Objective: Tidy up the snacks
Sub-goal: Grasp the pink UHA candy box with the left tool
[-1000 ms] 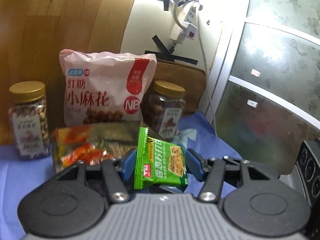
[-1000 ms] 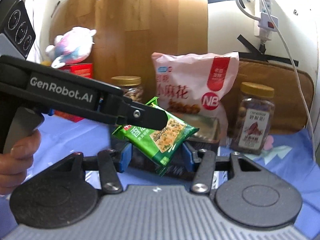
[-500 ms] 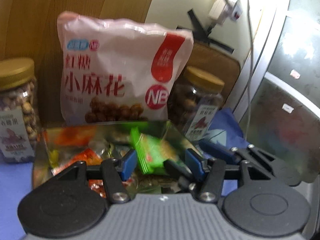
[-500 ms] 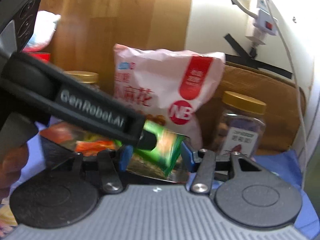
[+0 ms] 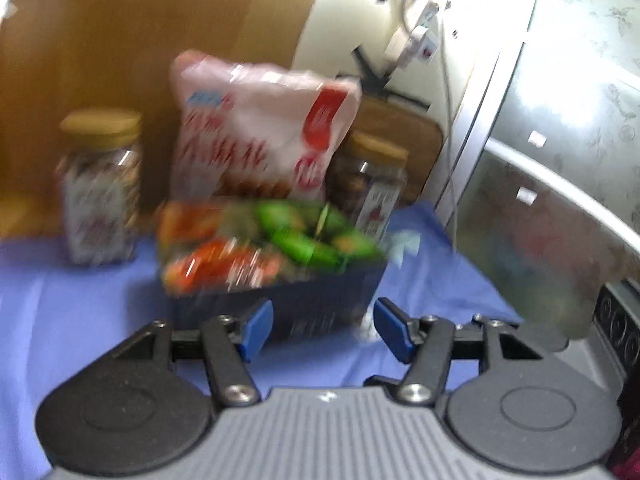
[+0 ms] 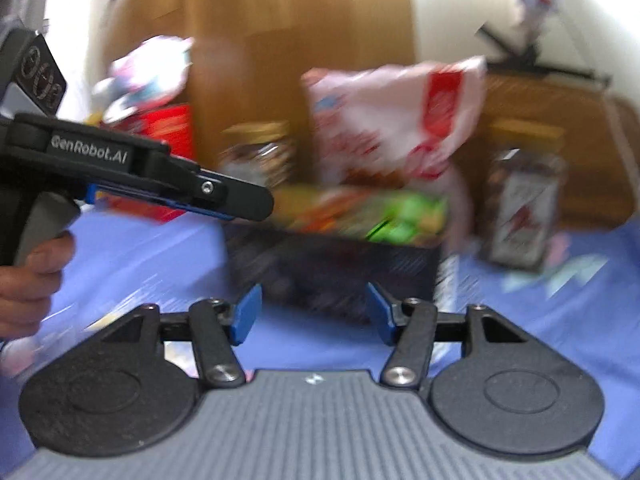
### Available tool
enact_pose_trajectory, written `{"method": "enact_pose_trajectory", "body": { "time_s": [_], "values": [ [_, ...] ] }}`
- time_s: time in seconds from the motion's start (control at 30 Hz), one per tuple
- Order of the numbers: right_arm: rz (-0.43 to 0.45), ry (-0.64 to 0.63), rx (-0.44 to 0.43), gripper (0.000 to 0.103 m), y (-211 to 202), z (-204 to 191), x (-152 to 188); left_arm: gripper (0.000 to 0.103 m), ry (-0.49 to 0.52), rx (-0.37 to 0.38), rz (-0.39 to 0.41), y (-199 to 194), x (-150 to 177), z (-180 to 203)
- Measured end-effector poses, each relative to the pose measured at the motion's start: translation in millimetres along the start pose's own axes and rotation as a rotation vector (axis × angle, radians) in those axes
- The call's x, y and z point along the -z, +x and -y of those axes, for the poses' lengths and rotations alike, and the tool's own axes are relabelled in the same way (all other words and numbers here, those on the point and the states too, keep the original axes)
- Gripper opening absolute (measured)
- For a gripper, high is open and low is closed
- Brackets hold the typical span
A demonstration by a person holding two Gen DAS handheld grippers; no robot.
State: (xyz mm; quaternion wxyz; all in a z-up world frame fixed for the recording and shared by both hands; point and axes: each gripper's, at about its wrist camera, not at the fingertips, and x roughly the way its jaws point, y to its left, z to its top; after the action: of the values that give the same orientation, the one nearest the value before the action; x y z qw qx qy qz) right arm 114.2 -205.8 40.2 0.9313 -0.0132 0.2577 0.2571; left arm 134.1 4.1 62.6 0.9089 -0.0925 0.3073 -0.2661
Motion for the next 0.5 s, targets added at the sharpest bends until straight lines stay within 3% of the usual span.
{"method": "enact_pose_trajectory", "body": {
  "time_s": [0.23, 0.33, 0.5],
  "values": [
    [-0.175, -0.066, -0.013, 0.073, 21.4, -37.0, 19.1, 0.057, -0.151, -0.062, -0.079, -23.9, 49.5, -26.4],
    [-0.180, -0.056, -0.012, 0.074, 19.5, -45.0, 28.2, 0.056, -0.188, -0.066, -0.113, -24.5, 62.1, -31.5],
    [-0.164, -0.050, -0.052, 0.074, 1.7, -61.0, 37.1, 0.055, -0.165, -0.102, -0.111, -25.7, 74.7, -26.0]
  ]
}}
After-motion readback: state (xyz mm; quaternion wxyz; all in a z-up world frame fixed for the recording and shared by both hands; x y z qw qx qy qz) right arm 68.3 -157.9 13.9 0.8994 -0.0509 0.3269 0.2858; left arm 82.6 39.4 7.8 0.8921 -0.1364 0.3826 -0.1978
